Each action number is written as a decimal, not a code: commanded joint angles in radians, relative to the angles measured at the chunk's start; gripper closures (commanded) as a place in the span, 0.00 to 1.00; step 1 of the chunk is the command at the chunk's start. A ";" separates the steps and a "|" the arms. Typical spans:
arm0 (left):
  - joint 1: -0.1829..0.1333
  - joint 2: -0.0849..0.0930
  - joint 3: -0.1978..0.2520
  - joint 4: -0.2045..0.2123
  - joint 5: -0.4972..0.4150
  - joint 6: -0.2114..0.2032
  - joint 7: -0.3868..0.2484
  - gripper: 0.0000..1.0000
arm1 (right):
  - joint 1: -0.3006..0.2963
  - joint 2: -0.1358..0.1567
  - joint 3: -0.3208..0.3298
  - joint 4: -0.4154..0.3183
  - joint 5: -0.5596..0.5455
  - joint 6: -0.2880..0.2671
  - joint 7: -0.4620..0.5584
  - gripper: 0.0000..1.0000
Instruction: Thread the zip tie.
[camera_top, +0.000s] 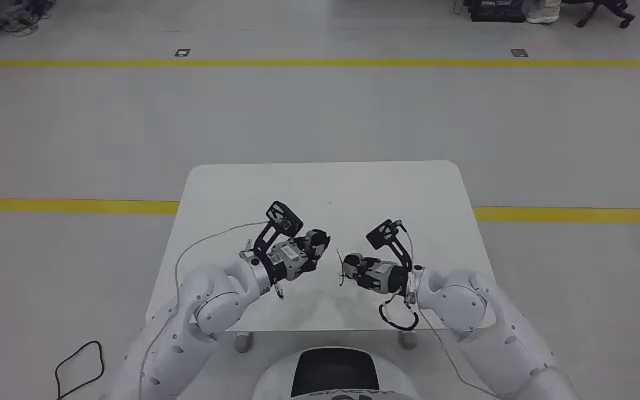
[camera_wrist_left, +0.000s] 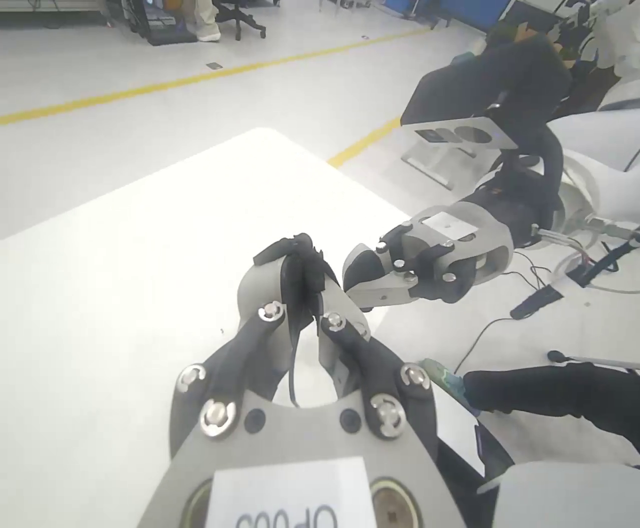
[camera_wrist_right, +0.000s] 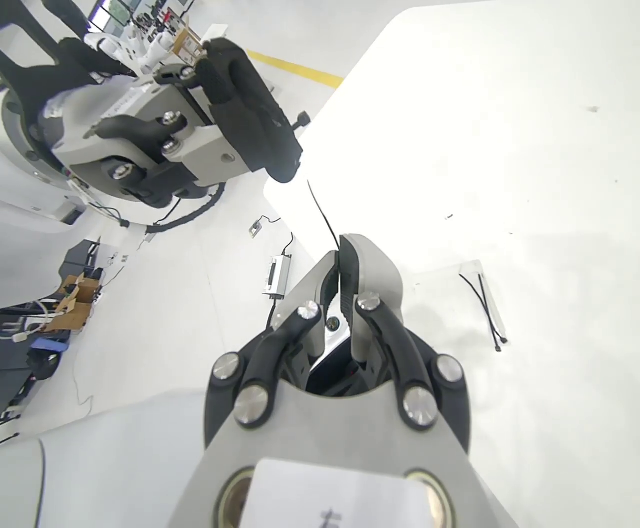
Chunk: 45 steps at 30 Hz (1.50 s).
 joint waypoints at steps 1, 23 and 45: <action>0.004 0.001 0.010 -0.012 0.076 0.004 0.008 1.00 | 0.014 0.001 -0.002 0.002 0.023 0.012 0.039 1.00; 0.040 0.024 0.044 -0.061 0.309 -0.024 0.015 1.00 | 0.231 0.006 -0.058 0.052 0.135 0.207 0.415 1.00; 0.035 0.032 0.087 -0.087 0.523 -0.001 -0.013 1.00 | 0.267 0.010 -0.092 0.073 0.119 0.270 0.471 1.00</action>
